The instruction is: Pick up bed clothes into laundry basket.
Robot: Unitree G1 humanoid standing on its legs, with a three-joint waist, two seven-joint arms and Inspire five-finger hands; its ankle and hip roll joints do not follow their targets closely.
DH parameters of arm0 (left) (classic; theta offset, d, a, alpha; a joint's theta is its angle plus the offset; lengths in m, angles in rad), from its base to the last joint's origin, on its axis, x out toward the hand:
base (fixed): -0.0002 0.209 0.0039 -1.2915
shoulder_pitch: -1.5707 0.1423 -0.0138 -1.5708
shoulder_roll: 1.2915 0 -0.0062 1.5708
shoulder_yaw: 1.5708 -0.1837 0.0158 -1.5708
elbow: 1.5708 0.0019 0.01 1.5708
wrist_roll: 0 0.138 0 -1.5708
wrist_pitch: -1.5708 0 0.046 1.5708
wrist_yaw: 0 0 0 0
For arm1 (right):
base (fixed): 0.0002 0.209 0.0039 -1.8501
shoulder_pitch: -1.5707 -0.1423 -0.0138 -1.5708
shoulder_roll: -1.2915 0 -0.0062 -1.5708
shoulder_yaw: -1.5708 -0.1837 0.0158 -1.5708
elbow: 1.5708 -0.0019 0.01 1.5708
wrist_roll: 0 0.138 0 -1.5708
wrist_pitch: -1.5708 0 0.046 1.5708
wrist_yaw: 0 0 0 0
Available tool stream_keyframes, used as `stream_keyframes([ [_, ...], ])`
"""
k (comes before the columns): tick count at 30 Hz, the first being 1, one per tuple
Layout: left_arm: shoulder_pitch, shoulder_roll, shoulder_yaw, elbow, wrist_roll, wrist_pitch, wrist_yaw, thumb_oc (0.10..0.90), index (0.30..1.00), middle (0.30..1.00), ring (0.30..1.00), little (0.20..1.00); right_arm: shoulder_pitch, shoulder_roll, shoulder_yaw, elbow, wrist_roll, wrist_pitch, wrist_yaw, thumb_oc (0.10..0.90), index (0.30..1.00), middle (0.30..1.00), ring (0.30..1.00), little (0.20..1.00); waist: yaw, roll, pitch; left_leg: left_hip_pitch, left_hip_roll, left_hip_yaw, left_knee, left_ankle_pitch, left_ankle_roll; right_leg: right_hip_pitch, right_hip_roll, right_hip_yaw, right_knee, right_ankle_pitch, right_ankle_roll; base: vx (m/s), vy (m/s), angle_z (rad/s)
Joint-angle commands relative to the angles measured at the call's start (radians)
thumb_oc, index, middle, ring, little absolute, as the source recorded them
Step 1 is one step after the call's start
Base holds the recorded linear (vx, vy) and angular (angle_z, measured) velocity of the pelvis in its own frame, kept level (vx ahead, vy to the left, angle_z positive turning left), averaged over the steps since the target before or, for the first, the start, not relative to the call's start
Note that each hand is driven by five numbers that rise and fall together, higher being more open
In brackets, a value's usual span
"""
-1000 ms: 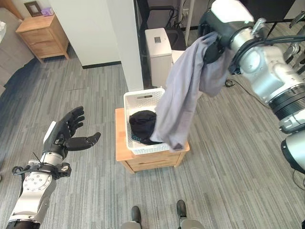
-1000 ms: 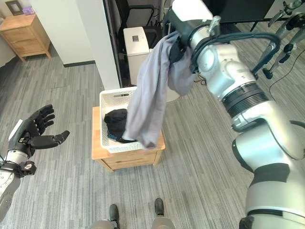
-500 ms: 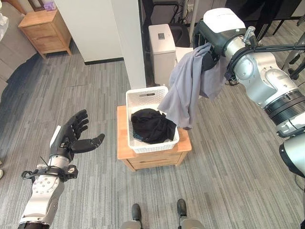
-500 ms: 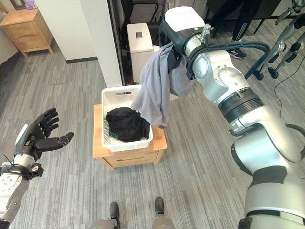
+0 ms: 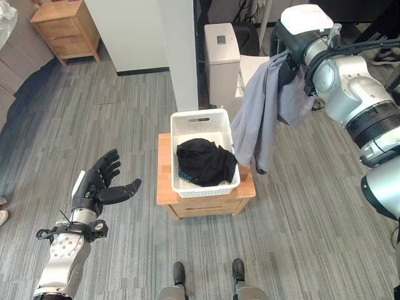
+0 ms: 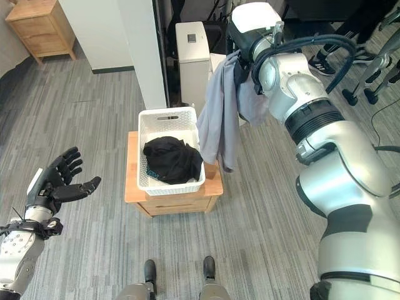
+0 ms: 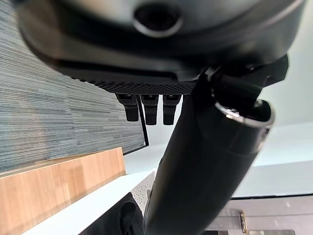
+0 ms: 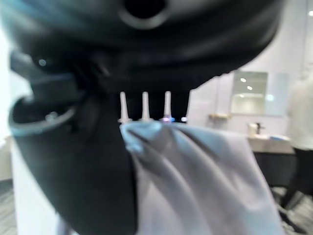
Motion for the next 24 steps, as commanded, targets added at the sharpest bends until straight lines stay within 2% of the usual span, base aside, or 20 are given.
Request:
stream_keyframes([
  [1, -0.017, 0.096, 0.041, -0.063, -0.018, -0.1, 0.04, 0.8, 0.9, 0.9, 0.9, 0.9, -0.304, 0.017, 0.04, 0.037, -0.02, 0.016, -0.121, 0.4, 0.3, 0.3, 0.3, 0.3, 0.019, -0.081, -0.082, -0.007, -0.016, -0.035, 0.008, -0.069, -0.009, 0.045, -0.041, 0.026, 0.065, -0.197, 0.032, 0.03, 0.008, 0.02],
  [13, 0.032, 0.065, 0.076, -0.03, -0.004, -0.079, 0.078, 0.8, 0.9, 0.9, 0.9, 0.9, -0.342, 0.048, -0.01, -0.188, -0.04, 0.045, -0.149, 0.4, 0.3, 0.3, 0.3, 0.3, 0.001, -0.098, -0.108, 0.009, -0.013, -0.028, 0.006, -0.081, -0.006, 0.057, -0.039, 0.037, 0.062, -0.201, 0.027, 0.01, 0.005, -0.01],
  [24, 0.014, 0.063, 0.044, -0.024, -0.003, -0.095, 0.069, 0.8, 0.9, 0.9, 0.9, 0.9, -0.401, 0.028, 0.073, -0.007, 0.011, 0.016, -0.16, 0.4, 0.3, 0.3, 0.3, 0.3, 0.0, -0.115, -0.135, 0.018, -0.016, -0.032, 0.004, -0.089, -0.007, 0.073, -0.041, 0.025, 0.061, -0.205, 0.034, 0.01, 0.004, 0.01],
])
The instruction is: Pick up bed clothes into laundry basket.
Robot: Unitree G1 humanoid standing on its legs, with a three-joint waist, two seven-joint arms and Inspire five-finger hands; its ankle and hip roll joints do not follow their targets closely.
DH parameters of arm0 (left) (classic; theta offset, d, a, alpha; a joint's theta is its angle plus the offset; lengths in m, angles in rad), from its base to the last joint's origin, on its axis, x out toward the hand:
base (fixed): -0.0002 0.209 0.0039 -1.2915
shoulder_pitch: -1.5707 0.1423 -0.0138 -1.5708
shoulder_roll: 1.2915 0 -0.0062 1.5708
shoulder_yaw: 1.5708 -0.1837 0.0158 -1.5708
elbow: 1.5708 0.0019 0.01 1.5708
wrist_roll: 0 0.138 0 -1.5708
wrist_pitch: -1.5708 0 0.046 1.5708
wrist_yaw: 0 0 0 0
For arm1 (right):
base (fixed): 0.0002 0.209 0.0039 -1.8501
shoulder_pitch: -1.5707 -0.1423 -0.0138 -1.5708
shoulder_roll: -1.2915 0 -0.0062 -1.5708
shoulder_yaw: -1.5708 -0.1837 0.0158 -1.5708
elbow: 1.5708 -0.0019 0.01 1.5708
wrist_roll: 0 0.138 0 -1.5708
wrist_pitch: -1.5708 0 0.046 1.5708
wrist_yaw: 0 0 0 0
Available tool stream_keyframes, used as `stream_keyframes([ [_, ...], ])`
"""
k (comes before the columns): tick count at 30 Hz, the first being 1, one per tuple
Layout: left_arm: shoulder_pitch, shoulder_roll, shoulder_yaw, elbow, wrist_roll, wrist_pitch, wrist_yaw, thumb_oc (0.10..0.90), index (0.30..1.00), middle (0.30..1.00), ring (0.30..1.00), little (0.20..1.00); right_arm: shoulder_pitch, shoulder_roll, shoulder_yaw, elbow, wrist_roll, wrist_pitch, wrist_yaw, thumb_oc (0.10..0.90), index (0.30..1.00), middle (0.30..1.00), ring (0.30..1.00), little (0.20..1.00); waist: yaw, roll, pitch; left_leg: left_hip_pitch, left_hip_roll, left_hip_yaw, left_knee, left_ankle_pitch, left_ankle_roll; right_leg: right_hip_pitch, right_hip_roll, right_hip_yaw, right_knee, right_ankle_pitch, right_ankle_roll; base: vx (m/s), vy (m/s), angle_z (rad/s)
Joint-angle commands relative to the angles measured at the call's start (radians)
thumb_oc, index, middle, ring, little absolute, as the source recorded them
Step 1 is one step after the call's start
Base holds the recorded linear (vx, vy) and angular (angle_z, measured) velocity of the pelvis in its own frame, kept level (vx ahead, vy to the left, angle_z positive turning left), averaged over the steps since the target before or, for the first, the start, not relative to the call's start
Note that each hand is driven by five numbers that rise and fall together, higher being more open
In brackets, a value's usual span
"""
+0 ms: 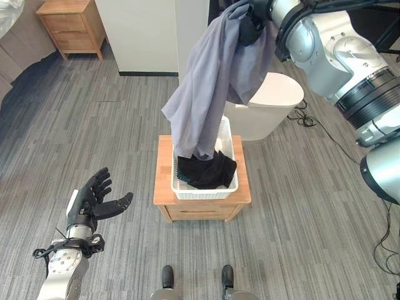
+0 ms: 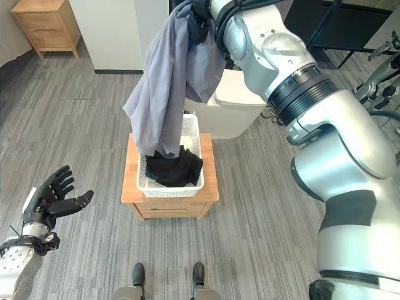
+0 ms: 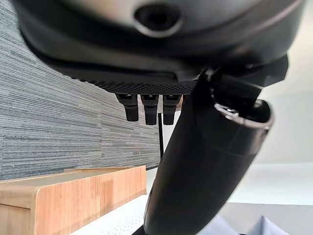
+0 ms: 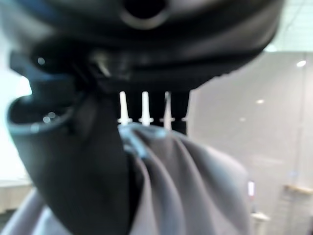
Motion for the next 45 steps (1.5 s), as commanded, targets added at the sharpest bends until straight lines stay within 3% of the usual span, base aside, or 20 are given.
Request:
stream_keyframes([
  [1, -0.062, 0.086, 0.03, -0.059, -0.003, -0.097, 0.009, 0.8, 0.9, 0.9, 0.9, 0.9, -0.247, -0.027, 0.011, 0.095, 0.017, 0.02, -0.102, 0.4, 0.3, 0.3, 0.3, 0.3, -0.017, -0.038, -0.092, 0.027, -0.026, -0.023, 0.005, -0.095, 0.002, 0.079, -0.052, 0.027, 0.061, -0.204, 0.036, 0.0, 0.0, 0.0],
  [8, -0.052, 0.083, 0.043, -0.044, 0.009, -0.098, 0.015, 0.8, 0.9, 0.9, 0.9, 0.9, -0.24, -0.057, 0.02, 0.095, 0.041, 0.012, -0.09, 0.4, 0.3, 0.3, 0.3, 0.3, -0.016, -0.041, -0.094, 0.027, -0.029, -0.026, 0.004, -0.096, 0.004, 0.082, -0.054, 0.024, 0.061, -0.205, 0.037, 0.0, 0.0, 0.0],
  [14, -0.036, 0.068, 0.046, -0.047, 0.012, -0.1, 0.019, 0.8, 0.9, 0.9, 0.9, 0.9, -0.163, -0.039, -0.011, 0.083, 0.013, 0.008, -0.064, 0.4, 0.3, 0.3, 0.3, 0.3, -0.01, -0.029, -0.079, 0.02, -0.036, -0.03, 0.004, -0.094, 0.007, 0.079, -0.06, 0.02, 0.062, -0.204, 0.037, 0.0, 0.0, 0.0],
  [22, -0.072, 0.081, 0.007, -0.057, 0.006, -0.114, 0.004, 0.8, 0.9, 0.9, 0.9, 0.9, -0.085, -0.022, -0.016, 0.27, -0.003, 0.0, -0.049, 0.4, 0.3, 0.3, 0.3, 0.3, 0.021, -0.016, -0.044, -0.016, -0.043, -0.045, 0.006, -0.08, 0.006, 0.056, -0.065, 0.009, 0.062, -0.199, 0.04, -0.03, 0.003, 0.1],
  [26, -0.078, 0.079, 0.003, -0.057, 0.007, -0.12, 0.01, 0.8, 0.9, 0.9, 0.9, 0.9, -0.059, -0.011, -0.025, 0.281, -0.016, 0.004, -0.043, 0.4, 0.3, 0.3, 0.3, 0.3, 0.033, -0.01, -0.028, -0.031, -0.045, -0.049, 0.007, -0.074, 0.006, 0.045, -0.064, 0.011, 0.063, -0.195, 0.041, -0.02, -0.002, 0.07],
  [32, -0.12, 0.087, -0.032, -0.074, 0.011, -0.132, 0.012, 0.8, 0.9, 0.9, 0.9, 0.9, 0.008, 0.016, -0.047, 0.366, -0.021, -0.005, -0.029, 0.4, 0.3, 0.3, 0.3, 0.3, 0.068, 0.027, 0.03, -0.083, -0.051, -0.068, 0.01, -0.051, 0.003, -0.001, -0.064, 0.0, 0.073, -0.189, 0.039, -0.06, -0.006, 0.12],
  [37, -0.134, 0.069, -0.042, -0.075, 0.014, -0.142, 0.03, 0.8, 0.9, 0.9, 0.9, 0.9, 0.034, 0.063, -0.058, 0.309, -0.03, -0.009, -0.022, 0.4, 0.3, 0.3, 0.3, 0.3, 0.08, 0.045, 0.062, -0.114, -0.055, -0.076, 0.01, -0.039, 0.001, -0.026, -0.064, 0.005, 0.074, -0.184, 0.038, -0.03, 0.009, 0.01],
  [45, -0.133, 0.052, -0.033, -0.082, 0.019, -0.141, 0.049, 0.8, 0.9, 0.9, 0.9, 0.9, 0.051, 0.106, -0.068, 0.241, -0.01, -0.007, -0.017, 0.4, 0.3, 0.3, 0.3, 0.3, 0.086, 0.043, 0.082, -0.137, -0.06, -0.092, 0.009, -0.033, 0.002, -0.039, -0.066, -0.008, 0.078, -0.185, 0.036, -0.01, 0.0, 0.03],
])
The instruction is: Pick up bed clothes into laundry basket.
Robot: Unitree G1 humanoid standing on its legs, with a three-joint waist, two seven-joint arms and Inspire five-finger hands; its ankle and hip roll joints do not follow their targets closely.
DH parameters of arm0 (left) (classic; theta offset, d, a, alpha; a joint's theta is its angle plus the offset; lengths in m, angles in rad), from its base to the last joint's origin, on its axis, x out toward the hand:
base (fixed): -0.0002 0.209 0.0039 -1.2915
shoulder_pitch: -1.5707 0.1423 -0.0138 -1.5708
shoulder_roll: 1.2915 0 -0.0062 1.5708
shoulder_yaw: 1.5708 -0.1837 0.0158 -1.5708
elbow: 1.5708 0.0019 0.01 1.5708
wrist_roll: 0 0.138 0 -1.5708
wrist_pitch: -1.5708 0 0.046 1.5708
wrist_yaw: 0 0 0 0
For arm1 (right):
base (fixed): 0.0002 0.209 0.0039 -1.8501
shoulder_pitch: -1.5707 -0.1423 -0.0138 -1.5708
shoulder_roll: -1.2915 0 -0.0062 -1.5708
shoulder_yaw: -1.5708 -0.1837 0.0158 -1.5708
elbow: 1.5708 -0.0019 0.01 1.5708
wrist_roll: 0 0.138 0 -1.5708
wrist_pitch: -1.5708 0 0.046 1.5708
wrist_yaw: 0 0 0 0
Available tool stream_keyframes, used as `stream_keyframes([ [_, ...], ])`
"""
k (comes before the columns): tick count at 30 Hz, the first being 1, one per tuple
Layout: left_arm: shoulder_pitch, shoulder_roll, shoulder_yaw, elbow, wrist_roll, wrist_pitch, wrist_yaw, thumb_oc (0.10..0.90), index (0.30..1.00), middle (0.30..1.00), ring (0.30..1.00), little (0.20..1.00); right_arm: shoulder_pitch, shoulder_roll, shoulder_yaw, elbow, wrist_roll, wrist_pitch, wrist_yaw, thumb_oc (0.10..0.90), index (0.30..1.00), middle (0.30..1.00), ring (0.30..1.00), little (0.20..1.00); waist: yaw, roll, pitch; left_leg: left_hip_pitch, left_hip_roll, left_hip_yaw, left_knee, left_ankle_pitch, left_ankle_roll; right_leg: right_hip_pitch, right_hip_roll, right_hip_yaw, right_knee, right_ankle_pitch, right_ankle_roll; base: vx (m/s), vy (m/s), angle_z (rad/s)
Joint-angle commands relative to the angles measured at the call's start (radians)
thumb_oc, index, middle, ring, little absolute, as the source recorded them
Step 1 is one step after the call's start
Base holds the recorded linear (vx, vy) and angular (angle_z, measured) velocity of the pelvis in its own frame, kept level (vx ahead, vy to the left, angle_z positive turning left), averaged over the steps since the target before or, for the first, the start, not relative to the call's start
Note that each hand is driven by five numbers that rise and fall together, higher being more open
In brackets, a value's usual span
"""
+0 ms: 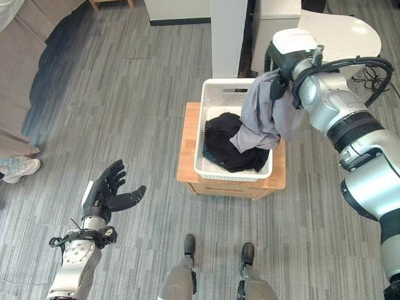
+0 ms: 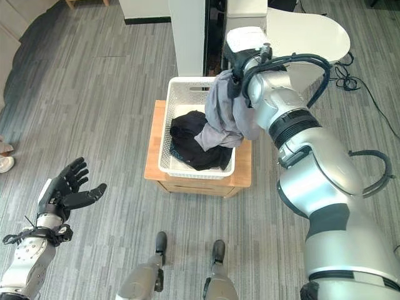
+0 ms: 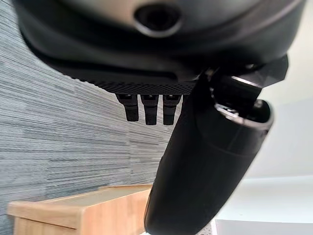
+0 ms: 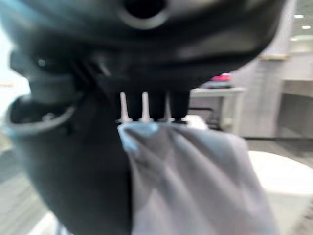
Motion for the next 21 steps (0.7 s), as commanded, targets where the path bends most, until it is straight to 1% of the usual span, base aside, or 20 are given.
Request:
stream_keyframes([
  [1, -0.033, 0.072, 0.048, -0.085, 0.019, -0.118, 0.043, 0.8, 0.9, 0.9, 0.9, 0.9, -0.173, 0.033, 0.018, 0.034, -0.002, -0.004, -0.053, 0.4, 0.3, 0.3, 0.3, 0.3, 0.002, -0.072, -0.032, -0.022, -0.05, -0.021, 0.008, -0.062, -0.001, 0.036, -0.057, 0.049, 0.079, -0.185, 0.04, -0.01, 0.001, 0.14],
  [5, -0.026, 0.065, 0.054, -0.087, 0.021, -0.121, 0.051, 0.8, 0.9, 0.9, 0.9, 0.9, -0.173, 0.042, 0.023, 0.031, -0.008, -0.005, -0.05, 0.4, 0.3, 0.3, 0.3, 0.3, 0.008, -0.075, -0.021, -0.032, -0.052, -0.026, 0.009, -0.06, 0.0, 0.029, -0.059, 0.045, 0.078, -0.182, 0.04, -0.01, 0.005, 0.14],
  [9, -0.026, 0.061, 0.054, -0.081, 0.023, -0.123, 0.056, 0.8, 0.9, 0.9, 0.9, 0.9, -0.177, 0.054, 0.018, -0.014, 0.012, -0.006, -0.052, 0.4, 0.3, 0.3, 0.3, 0.3, 0.007, -0.082, -0.018, -0.034, -0.052, -0.026, 0.009, -0.061, 0.0, 0.028, -0.058, 0.049, 0.078, -0.183, 0.039, 0.0, 0.0, 0.0],
  [11, -0.028, 0.057, 0.053, -0.078, 0.02, -0.123, 0.061, 0.8, 0.9, 0.9, 0.9, 0.9, -0.174, 0.076, 0.006, -0.051, 0.039, -0.008, -0.054, 0.4, 0.3, 0.3, 0.3, 0.3, 0.006, -0.084, -0.018, -0.034, -0.052, -0.024, 0.008, -0.062, 0.001, 0.026, -0.057, 0.051, 0.078, -0.185, 0.037, 0.0, 0.0, 0.0],
  [12, -0.03, 0.057, 0.054, -0.076, 0.016, -0.124, 0.065, 0.8, 0.9, 0.9, 0.9, 0.9, -0.178, 0.105, 0.006, -0.069, 0.043, -0.011, -0.058, 0.4, 0.3, 0.3, 0.3, 0.3, 0.006, -0.085, -0.017, -0.033, -0.052, -0.024, 0.008, -0.063, 0.002, 0.026, -0.059, 0.051, 0.078, -0.185, 0.036, 0.0, 0.0, 0.0],
  [14, -0.032, 0.055, 0.056, -0.08, 0.014, -0.125, 0.07, 0.8, 0.9, 0.9, 0.9, 0.9, -0.186, 0.124, 0.004, -0.107, 0.049, -0.019, -0.066, 0.4, 0.3, 0.3, 0.3, 0.3, 0.006, -0.086, -0.018, -0.033, -0.053, -0.024, 0.008, -0.065, 0.002, 0.026, -0.061, 0.052, 0.076, -0.186, 0.036, 0.0, 0.0, 0.0],
  [17, -0.025, 0.056, 0.069, -0.081, 0.011, -0.128, 0.078, 0.8, 0.9, 0.9, 0.9, 0.9, -0.207, 0.129, 0.001, -0.144, 0.05, -0.018, -0.078, 0.4, 0.3, 0.3, 0.3, 0.3, 0.006, -0.092, -0.02, -0.035, -0.052, -0.023, 0.008, -0.065, 0.002, 0.025, -0.06, 0.051, 0.074, -0.184, 0.036, 0.0, 0.0, 0.0],
  [21, -0.015, 0.057, 0.078, -0.079, 0.017, -0.131, 0.089, 0.8, 0.9, 0.9, 0.9, 0.9, -0.225, 0.133, -0.018, -0.192, 0.094, -0.023, -0.099, 0.4, 0.3, 0.3, 0.3, 0.3, 0.006, -0.104, -0.026, -0.032, -0.051, -0.024, 0.009, -0.068, 0.003, 0.027, -0.058, 0.052, 0.074, -0.187, 0.036, 0.0, 0.0, 0.0],
])
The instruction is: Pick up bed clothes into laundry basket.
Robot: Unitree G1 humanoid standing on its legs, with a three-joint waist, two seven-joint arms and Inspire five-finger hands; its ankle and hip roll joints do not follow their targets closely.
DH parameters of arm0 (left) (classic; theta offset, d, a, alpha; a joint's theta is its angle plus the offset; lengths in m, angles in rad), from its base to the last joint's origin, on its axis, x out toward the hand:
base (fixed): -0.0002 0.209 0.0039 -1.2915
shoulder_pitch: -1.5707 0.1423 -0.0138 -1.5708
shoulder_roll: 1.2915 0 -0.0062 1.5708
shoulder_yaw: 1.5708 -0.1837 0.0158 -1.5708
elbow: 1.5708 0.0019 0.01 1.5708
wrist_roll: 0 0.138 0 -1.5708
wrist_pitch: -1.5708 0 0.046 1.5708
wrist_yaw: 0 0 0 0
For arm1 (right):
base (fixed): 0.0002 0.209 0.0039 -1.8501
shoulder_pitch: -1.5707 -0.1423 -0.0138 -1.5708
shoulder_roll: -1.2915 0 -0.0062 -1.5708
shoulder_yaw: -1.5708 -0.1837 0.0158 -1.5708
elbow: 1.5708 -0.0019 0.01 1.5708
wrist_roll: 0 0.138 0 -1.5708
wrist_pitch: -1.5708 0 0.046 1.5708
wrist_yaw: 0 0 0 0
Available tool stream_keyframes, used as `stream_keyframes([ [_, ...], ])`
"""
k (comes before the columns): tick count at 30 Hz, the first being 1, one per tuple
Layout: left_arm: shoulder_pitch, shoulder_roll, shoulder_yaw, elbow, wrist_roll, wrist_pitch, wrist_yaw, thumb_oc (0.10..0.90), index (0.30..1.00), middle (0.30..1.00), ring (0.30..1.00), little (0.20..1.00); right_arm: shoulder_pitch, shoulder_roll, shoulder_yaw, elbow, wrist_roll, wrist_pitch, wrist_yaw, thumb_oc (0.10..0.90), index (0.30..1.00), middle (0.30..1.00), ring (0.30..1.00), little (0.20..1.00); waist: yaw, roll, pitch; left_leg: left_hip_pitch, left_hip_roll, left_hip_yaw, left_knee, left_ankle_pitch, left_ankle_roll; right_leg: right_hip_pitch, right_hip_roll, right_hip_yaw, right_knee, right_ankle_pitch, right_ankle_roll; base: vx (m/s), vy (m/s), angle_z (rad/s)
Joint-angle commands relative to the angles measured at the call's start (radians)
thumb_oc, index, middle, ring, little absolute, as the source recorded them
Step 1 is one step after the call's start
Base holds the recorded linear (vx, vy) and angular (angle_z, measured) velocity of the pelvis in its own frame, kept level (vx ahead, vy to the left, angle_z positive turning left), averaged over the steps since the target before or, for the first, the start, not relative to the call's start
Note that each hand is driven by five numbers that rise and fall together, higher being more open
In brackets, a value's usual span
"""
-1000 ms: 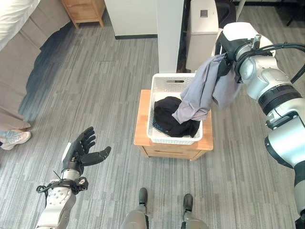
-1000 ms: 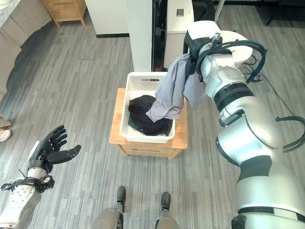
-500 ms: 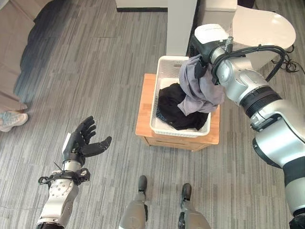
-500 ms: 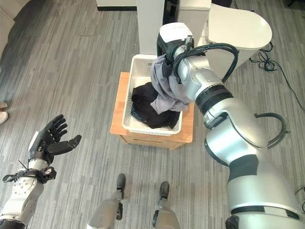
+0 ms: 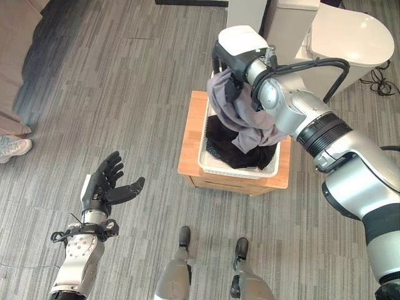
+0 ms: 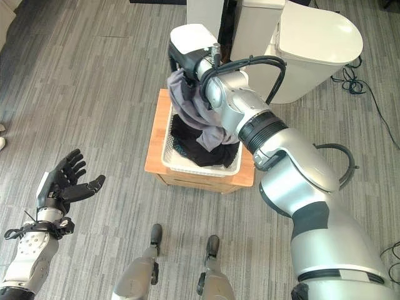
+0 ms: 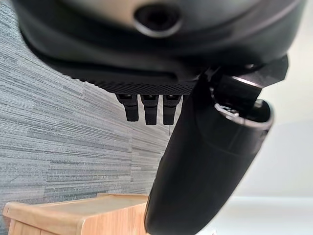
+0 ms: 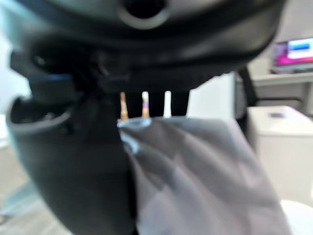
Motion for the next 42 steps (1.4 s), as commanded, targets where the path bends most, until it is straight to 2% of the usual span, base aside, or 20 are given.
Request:
stream_keyframes([
  [1, -0.003, 0.074, 0.073, -0.077, 0.018, -0.117, 0.035, 0.8, 0.9, 0.9, 0.9, 0.9, -0.216, 0.048, -0.029, 0.017, 0.076, -0.028, -0.1, 0.4, 0.3, 0.3, 0.3, 0.3, -0.013, -0.068, -0.054, -0.003, -0.046, -0.002, 0.008, -0.073, 0.004, 0.044, -0.054, 0.075, 0.074, -0.185, 0.033, 0.0, 0.0, 0.0],
  [5, -0.004, 0.073, 0.067, -0.062, 0.015, -0.115, 0.036, 0.8, 0.9, 0.9, 0.9, 0.9, -0.22, 0.057, -0.013, 0.05, 0.073, -0.022, -0.09, 0.4, 0.3, 0.3, 0.3, 0.3, -0.011, -0.079, -0.056, -0.005, -0.047, -0.008, 0.009, -0.074, 0.004, 0.043, -0.053, 0.07, 0.085, -0.196, 0.03, 0.0, 0.0, 0.0],
  [10, 0.006, 0.076, 0.066, -0.047, 0.015, -0.114, 0.035, 0.8, 0.9, 0.9, 0.9, 0.9, -0.217, 0.042, 0.024, 0.156, 0.039, -0.018, -0.075, 0.4, 0.3, 0.3, 0.3, 0.3, -0.003, -0.075, -0.035, -0.018, -0.046, -0.007, 0.01, -0.068, 0.003, 0.027, -0.051, 0.069, 0.086, -0.191, 0.029, -0.01, 0.001, 0.03],
  [16, 0.005, 0.073, 0.055, -0.041, 0.025, -0.112, 0.034, 0.8, 0.9, 0.9, 0.9, 0.9, -0.176, 0.017, 0.031, 0.284, 0.012, -0.01, -0.056, 0.4, 0.3, 0.3, 0.3, 0.3, 0.001, -0.056, -0.01, -0.026, -0.045, -0.001, 0.01, -0.063, 0.003, 0.009, -0.052, 0.08, 0.094, -0.187, 0.031, 0.0, 0.001, 0.01],
  [21, 0.001, 0.069, 0.042, -0.023, 0.022, -0.112, 0.022, 0.8, 0.9, 0.9, 0.9, 0.9, -0.148, -0.036, 0.026, 0.374, -0.009, -0.008, -0.035, 0.4, 0.3, 0.3, 0.3, 0.3, -0.001, -0.028, 0.003, -0.031, -0.049, 0.008, 0.01, -0.062, 0.002, 0.001, -0.056, 0.089, 0.094, -0.183, 0.035, 0.0, 0.009, -0.01],
  [28, -0.009, 0.066, 0.035, -0.012, 0.024, -0.109, 0.022, 0.8, 0.9, 0.9, 0.9, 0.9, -0.122, -0.051, -0.001, 0.35, 0.023, -0.008, -0.023, 0.4, 0.3, 0.3, 0.3, 0.3, -0.014, -0.008, 0.005, -0.028, -0.05, 0.018, 0.008, -0.064, 0.001, -0.006, -0.06, 0.1, 0.092, -0.179, 0.036, 0.0, 0.007, -0.03],
  [29, -0.016, 0.065, 0.031, -0.009, 0.028, -0.107, 0.022, 0.8, 0.9, 0.9, 0.9, 0.9, -0.112, -0.047, -0.007, 0.33, 0.037, -0.012, -0.018, 0.722, 0.782, 0.782, 0.782, 0.782, -0.02, -0.005, 0.005, -0.028, -0.05, 0.02, 0.008, -0.065, 0.002, -0.009, -0.061, 0.105, 0.092, -0.178, 0.036, 0.0, 0.004, -0.09],
  [30, -0.016, 0.065, 0.031, -0.009, 0.028, -0.107, 0.022, 0.8, 0.9, 0.9, 0.9, 0.9, -0.112, -0.048, -0.007, 0.329, 0.037, -0.012, -0.017, 0.8, 0.9, 0.9, 0.9, 0.9, -0.019, -0.005, 0.005, -0.028, -0.05, 0.02, 0.007, -0.065, 0.002, -0.009, -0.061, 0.105, 0.092, -0.178, 0.036, 0.0, 0.003, -0.09],
  [33, -0.033, 0.066, 0.022, -0.01, 0.032, -0.104, 0.022, 0.8, 0.9, 0.9, 0.9, 0.9, -0.107, -0.016, -0.008, 0.296, 0.057, -0.014, -0.005, 0.8, 0.9, 0.9, 0.9, 0.9, -0.026, -0.002, 0.004, -0.026, -0.05, 0.025, 0.007, -0.065, 0.002, -0.011, -0.06, 0.111, 0.091, -0.178, 0.034, 0.0, -0.002, -0.04],
  [42, -0.027, 0.058, 0.028, -0.019, 0.028, -0.108, 0.023, 0.8, 0.9, 0.9, 0.9, 0.9, -0.121, -0.001, 0.017, 0.149, 0.021, -0.031, -0.005, 0.8, 0.9, 0.9, 0.9, 0.9, -0.034, -0.008, -0.001, -0.021, -0.048, 0.025, 0.005, -0.067, 0.002, -0.008, -0.058, 0.114, 0.088, -0.177, 0.034, 0.0, -0.003, -0.01],
])
